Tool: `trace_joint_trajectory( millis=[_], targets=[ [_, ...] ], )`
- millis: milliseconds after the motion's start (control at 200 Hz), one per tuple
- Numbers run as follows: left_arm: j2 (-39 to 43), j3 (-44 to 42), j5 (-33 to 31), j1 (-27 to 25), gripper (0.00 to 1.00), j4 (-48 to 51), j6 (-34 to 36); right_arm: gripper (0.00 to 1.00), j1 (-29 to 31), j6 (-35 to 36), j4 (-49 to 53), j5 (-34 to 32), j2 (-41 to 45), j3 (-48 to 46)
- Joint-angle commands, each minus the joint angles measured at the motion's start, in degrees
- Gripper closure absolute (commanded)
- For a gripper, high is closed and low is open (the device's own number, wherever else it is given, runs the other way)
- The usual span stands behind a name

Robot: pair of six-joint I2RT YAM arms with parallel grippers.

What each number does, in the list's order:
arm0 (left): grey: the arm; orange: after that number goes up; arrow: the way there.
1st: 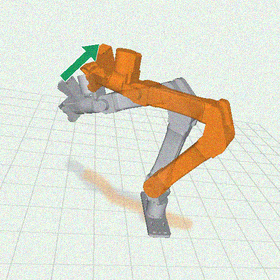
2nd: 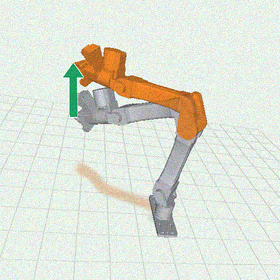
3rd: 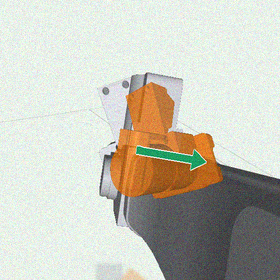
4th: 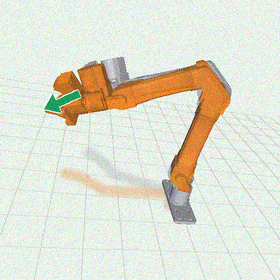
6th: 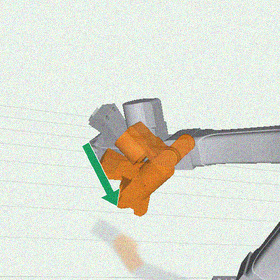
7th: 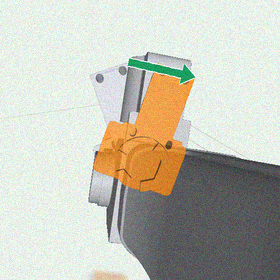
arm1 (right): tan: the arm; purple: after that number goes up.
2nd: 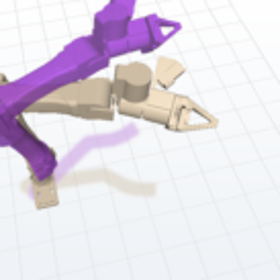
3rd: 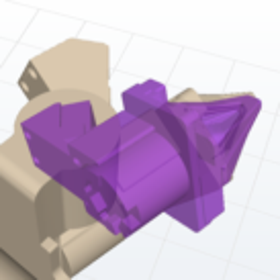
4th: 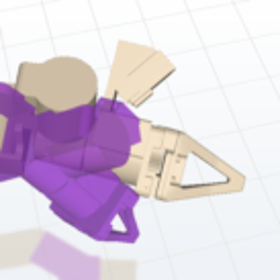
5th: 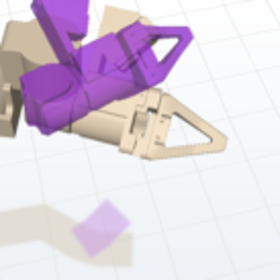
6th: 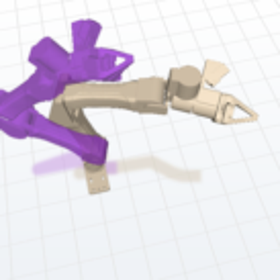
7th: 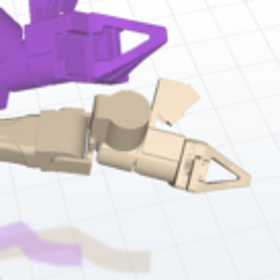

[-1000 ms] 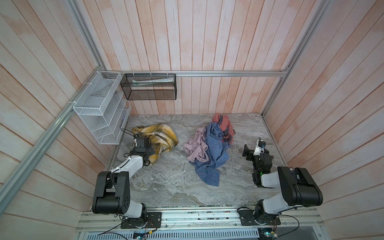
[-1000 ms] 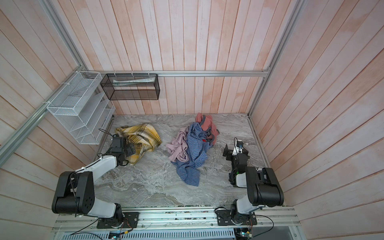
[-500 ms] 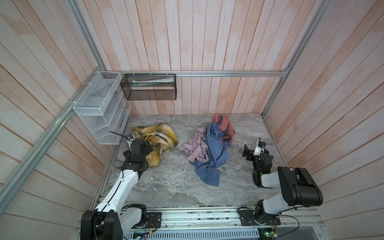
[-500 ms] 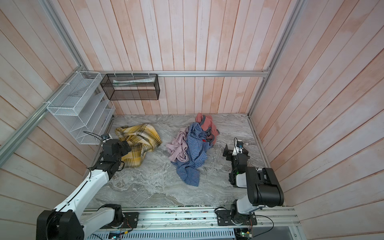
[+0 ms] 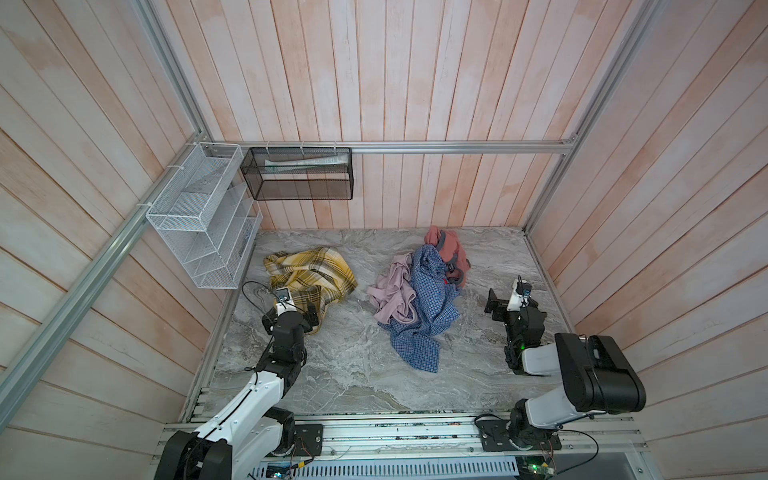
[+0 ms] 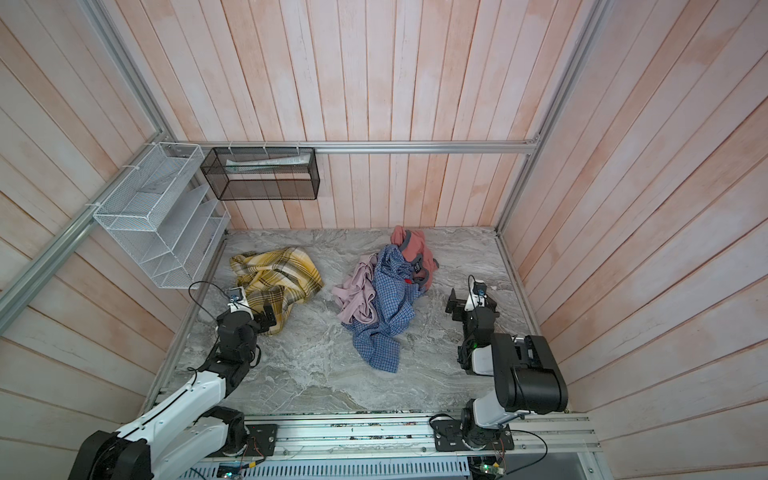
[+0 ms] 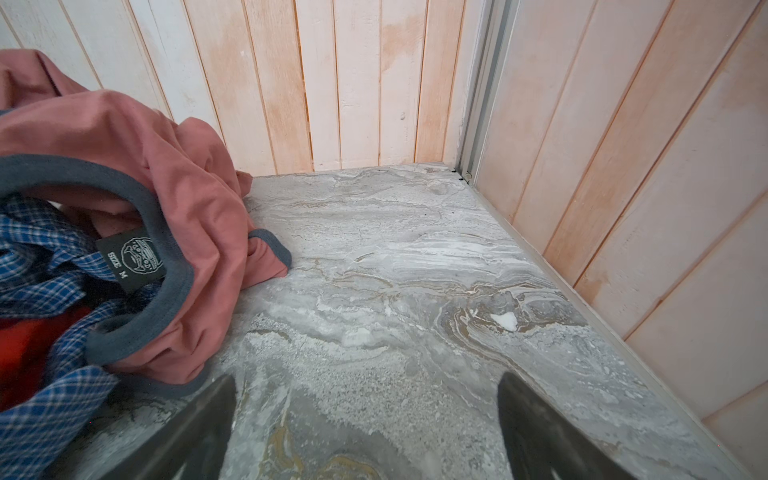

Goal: Pick out a specific cloth from the pile

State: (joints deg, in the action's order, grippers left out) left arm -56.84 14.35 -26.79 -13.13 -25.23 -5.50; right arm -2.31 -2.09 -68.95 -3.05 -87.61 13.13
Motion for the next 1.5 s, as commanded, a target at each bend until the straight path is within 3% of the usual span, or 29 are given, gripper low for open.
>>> trace_joint_trajectory(
  millis=[0, 70, 205, 335, 425, 505, 635, 1141, 1271, 1496],
  targets=[
    [-5.0, -2.5, 4.3, 1.6, 0.0, -21.3, 8.0, 0.02, -0.2, -0.3, 0.3, 0.5, 0.8, 0.8],
    [-9.8, -2.1, 6.6, 2.8, 0.0, -26.2, 9.4, 0.02, -0.2, -0.3, 0.3, 0.4, 0.8, 0.9],
    [-20.3, -2.6, 5.4, 4.4, 0.0, -38.4, 9.0, 0.02, -0.3, -0.3, 0.2, 0.5, 0.8, 0.9],
    [-29.0, -4.8, 11.8, 7.7, 0.0, -50.0, 7.0, 0.02, -0.2, -0.3, 0.3, 0.6, 0.8, 0.9],
    [-34.5, -5.9, 11.7, 7.7, 0.0, -59.1, 7.8, 0.02, -0.2, -0.3, 0.2, 0.6, 0.8, 0.8],
    [-31.5, -3.0, 13.7, 8.3, 0.0, -49.2, 6.8, 0.02, -0.2, -0.3, 0.4, 0.6, 0.8, 0.9],
    [-31.1, 2.5, 27.0, 15.0, 0.0, -36.9, 3.4, 0.02, -0.2, -0.3, 0.3, 0.6, 0.8, 0.8],
    [-31.3, 2.4, 26.0, 14.5, 0.0, -37.8, 3.8, 0.02, -0.2, -0.3, 0.4, 0.6, 0.8, 0.9],
    [-31.4, 2.7, 29.0, 14.5, 0.0, -37.2, 5.0, 0.02, -0.2, -0.2, 0.4, 0.5, 0.8, 0.9],
    [-31.4, 2.6, 29.0, 14.5, 0.0, -37.3, 5.0, 0.02, -0.2, -0.2, 0.4, 0.6, 0.8, 0.9]
  ],
)
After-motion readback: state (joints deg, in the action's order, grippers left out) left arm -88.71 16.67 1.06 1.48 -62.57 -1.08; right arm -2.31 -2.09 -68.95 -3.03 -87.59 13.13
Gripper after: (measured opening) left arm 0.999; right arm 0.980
